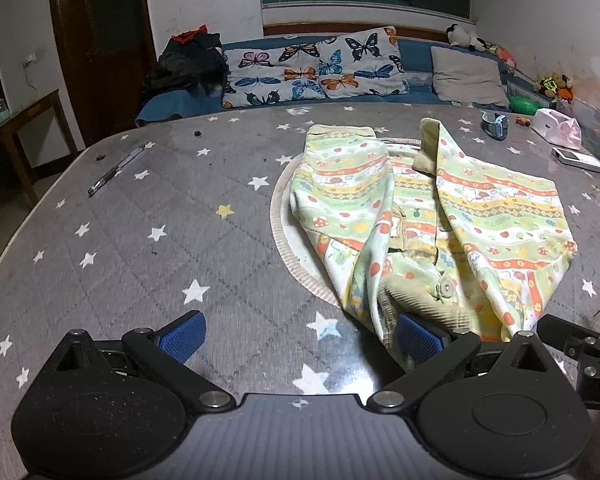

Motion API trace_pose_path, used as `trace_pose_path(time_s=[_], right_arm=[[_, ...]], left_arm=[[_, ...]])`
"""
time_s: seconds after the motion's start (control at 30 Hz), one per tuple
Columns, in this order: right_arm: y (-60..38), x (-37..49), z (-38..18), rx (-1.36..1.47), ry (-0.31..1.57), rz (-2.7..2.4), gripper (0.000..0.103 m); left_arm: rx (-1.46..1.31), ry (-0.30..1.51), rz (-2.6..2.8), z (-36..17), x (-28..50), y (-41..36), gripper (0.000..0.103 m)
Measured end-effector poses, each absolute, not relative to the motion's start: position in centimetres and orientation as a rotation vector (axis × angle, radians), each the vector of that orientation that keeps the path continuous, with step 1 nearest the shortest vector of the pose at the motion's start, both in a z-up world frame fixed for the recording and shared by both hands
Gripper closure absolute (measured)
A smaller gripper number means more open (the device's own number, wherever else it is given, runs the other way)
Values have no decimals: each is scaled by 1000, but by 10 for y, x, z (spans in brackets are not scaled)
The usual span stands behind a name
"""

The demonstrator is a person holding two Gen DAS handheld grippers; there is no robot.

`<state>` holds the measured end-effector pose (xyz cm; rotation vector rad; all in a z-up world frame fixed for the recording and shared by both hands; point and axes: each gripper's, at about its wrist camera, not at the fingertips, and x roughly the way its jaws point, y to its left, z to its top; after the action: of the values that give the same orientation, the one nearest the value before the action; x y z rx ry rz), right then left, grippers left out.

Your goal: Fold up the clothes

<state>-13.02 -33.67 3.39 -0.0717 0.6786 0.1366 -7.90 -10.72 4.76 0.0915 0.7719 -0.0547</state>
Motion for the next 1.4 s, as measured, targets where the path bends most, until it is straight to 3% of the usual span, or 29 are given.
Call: trace_pose_path(time_s=[0.87, 0.93, 1.4], right_arm=[[-353, -51, 50, -44, 689, 163, 10], [-355, -35, 52, -45, 688, 165, 11], [-362, 92, 36, 23, 763, 181, 25]], left_arm=[[166, 693, -182, 66, -18, -132, 1], [177, 693, -204, 66, -8, -138, 8], [262, 751, -282, 41, 57, -178, 21]])
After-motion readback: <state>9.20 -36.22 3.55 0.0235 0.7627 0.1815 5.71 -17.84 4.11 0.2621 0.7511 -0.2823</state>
